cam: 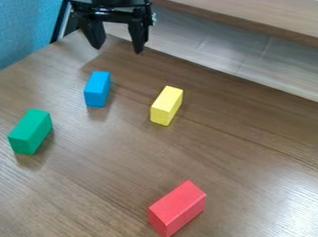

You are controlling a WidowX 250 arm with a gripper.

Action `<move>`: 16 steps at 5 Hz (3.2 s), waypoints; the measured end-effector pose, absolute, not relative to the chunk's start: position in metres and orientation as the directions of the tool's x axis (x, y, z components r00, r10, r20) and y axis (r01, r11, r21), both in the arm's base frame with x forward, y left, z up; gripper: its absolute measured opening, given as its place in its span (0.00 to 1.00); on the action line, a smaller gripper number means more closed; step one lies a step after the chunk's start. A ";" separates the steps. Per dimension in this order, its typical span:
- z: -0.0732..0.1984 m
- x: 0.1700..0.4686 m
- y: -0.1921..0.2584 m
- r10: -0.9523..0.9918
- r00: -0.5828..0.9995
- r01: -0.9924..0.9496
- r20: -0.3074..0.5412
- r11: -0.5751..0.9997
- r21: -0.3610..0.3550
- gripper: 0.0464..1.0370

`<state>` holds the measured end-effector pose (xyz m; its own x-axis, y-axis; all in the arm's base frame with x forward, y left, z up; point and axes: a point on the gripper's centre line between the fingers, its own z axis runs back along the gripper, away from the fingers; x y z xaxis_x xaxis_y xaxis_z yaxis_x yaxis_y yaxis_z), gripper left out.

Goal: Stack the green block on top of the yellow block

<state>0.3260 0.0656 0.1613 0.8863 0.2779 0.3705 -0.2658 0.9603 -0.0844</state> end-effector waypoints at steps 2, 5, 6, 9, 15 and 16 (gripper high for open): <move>0.143 0.318 0.067 0.283 0.905 -0.274 0.318 0.959 -0.075 0.96; 0.120 0.271 0.114 0.356 0.900 -0.369 0.252 0.930 0.003 0.96; 0.104 0.243 0.142 0.402 0.886 -0.415 0.230 0.910 0.008 0.96; 0.072 0.217 0.161 0.447 0.870 -0.454 0.207 0.891 -0.012 0.96; 0.036 0.226 0.167 0.478 0.857 -0.489 0.192 0.872 0.013 0.65; 0.036 0.228 0.165 0.483 0.851 -0.492 0.205 0.871 -0.009 0.54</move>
<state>0.2283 0.1650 0.0359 0.8512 0.4832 0.2047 -0.4920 0.8706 -0.0091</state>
